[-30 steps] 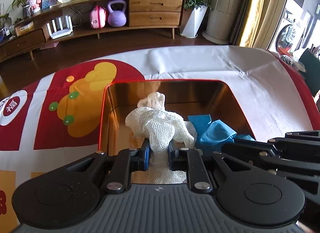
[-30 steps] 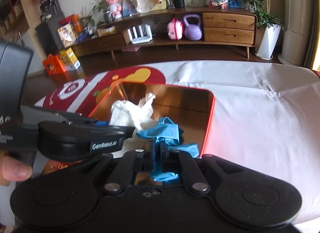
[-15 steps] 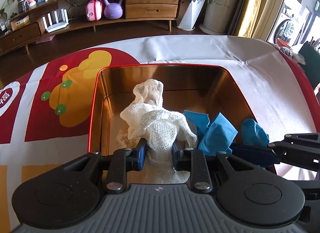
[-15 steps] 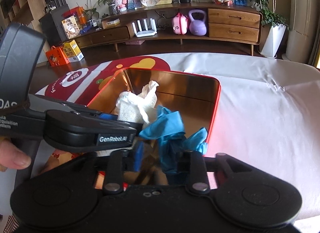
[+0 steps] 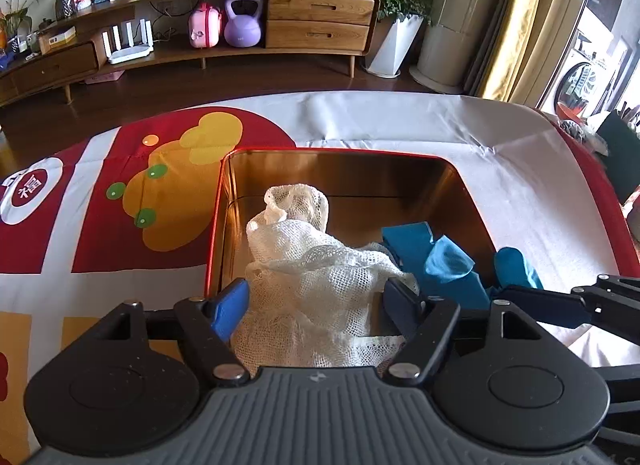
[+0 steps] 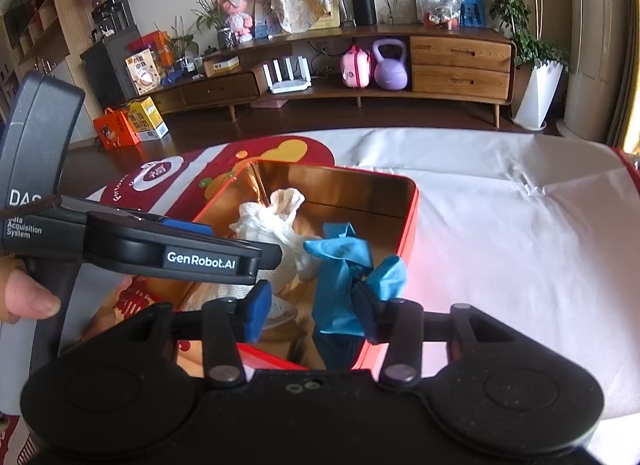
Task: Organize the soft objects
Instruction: 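Open both grippers to release the items in the tin and withdraw, then grasp the blue mask bag with the left gripper while the right gripper grasps the clear plastic bag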
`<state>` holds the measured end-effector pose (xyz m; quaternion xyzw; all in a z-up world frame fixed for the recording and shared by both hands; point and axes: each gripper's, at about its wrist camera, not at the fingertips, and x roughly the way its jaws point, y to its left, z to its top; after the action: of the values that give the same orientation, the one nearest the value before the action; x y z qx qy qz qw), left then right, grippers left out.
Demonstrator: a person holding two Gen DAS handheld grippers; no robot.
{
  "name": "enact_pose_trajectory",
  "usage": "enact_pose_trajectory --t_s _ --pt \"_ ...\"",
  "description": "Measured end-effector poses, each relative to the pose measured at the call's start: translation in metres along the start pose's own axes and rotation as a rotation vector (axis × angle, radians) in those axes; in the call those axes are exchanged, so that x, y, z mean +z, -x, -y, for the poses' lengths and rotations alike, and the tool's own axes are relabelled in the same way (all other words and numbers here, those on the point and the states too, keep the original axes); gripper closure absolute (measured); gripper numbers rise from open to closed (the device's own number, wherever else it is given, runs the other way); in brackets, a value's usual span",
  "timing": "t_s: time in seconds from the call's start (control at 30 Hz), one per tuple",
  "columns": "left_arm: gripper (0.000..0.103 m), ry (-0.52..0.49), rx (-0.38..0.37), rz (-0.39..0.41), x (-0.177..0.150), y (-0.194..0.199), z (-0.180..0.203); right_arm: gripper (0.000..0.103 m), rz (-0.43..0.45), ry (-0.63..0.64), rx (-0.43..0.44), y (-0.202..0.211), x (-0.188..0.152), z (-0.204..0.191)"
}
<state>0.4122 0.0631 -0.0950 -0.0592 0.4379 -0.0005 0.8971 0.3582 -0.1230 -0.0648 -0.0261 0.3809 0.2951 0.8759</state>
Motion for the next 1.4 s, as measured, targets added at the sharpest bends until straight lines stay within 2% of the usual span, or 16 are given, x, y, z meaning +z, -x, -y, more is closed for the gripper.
enact_pose_trajectory --t_s 0.1,0.37,0.5,0.77,0.83,0.87,0.93,1.3,1.4 --pt "0.029 -0.009 -0.001 0.022 0.0 0.012 0.002 0.044 0.018 0.012 0.001 0.011 0.001 -0.004" --pt "0.029 -0.022 0.01 0.075 -0.007 0.054 0.005 0.034 0.053 0.036 -0.003 0.045 0.0 -0.018" --pt "0.029 -0.026 0.002 0.098 -0.012 0.079 0.007 0.025 0.077 0.041 -0.004 0.067 0.0 -0.026" --pt "0.029 -0.047 -0.029 0.138 -0.029 0.131 0.011 0.015 0.119 0.039 -0.004 0.109 -0.008 -0.039" --pt "0.028 -0.062 -0.031 0.149 -0.036 0.144 0.013 0.013 0.124 0.035 -0.001 0.117 -0.013 -0.041" --pt "0.022 -0.068 -0.032 0.154 -0.039 0.15 0.013 0.011 0.127 0.034 0.001 0.122 -0.016 -0.042" --pt "0.019 -0.07 -0.046 0.167 -0.047 0.163 0.013 0.008 0.13 0.036 0.005 0.129 -0.022 -0.045" --pt "0.019 -0.04 -0.037 0.186 -0.103 0.204 0.005 0.003 0.13 0.048 -0.002 0.161 -0.067 -0.061" --pt "0.013 -0.012 -0.048 0.181 -0.121 0.21 0.001 0.002 0.117 0.06 -0.004 0.162 -0.079 -0.066"
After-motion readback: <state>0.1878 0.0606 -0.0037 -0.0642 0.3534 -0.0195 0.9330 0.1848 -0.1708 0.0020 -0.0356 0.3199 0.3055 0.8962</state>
